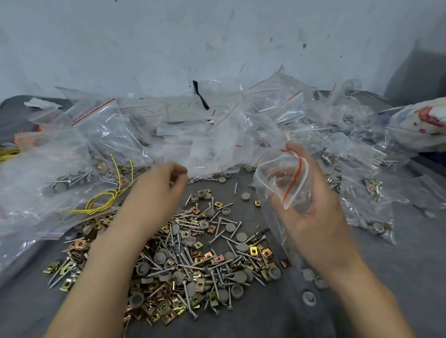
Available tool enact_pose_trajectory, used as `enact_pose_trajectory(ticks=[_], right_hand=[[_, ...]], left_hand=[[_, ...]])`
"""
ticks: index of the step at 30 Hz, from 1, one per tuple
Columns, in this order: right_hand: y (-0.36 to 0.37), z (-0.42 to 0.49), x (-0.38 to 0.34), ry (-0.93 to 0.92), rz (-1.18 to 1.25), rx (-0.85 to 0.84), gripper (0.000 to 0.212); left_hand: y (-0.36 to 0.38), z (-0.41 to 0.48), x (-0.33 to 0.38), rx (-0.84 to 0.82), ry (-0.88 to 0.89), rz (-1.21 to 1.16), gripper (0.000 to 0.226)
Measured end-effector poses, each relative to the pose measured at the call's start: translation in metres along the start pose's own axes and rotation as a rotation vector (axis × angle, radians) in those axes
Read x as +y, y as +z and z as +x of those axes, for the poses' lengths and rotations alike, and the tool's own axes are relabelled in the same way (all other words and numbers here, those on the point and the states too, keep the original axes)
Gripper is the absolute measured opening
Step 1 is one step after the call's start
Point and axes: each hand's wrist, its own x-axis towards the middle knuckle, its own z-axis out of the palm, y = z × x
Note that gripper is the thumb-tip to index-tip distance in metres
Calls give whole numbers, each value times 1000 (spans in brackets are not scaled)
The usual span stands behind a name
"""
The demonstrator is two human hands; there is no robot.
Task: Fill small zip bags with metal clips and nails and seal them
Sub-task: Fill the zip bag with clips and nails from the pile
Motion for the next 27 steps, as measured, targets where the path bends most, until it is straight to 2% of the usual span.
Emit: enact_pose_trajectory(ticks=[3,7,10,15,17,21,23,27], right_hand=[[0,0,0,7,22,-4,64],[2,1,0,37,0,-26,65],[6,2,1,37,-25,-38,65],[9,2,2,52,-26,-48,64],[10,2,2,53,-37,-48,64],[11,2,0,68,-18,-51,64],[11,2,-1,68,-13,-57,64],[12,2,0,61,-24,-56,63]], left_hand=[[16,-2,-12,-134,48,262,27],[26,-5,-13,-200,112,471,29],[29,-6,-14,-221,112,482,27],[27,-8,-11,-203,124,411,11],[25,-10,-10,-168,119,275,10],[13,-10,-4,-93,77,-269,14],[8,-13,0,-106,83,-474,17],[5,-21,2,-179,117,-634,16]])
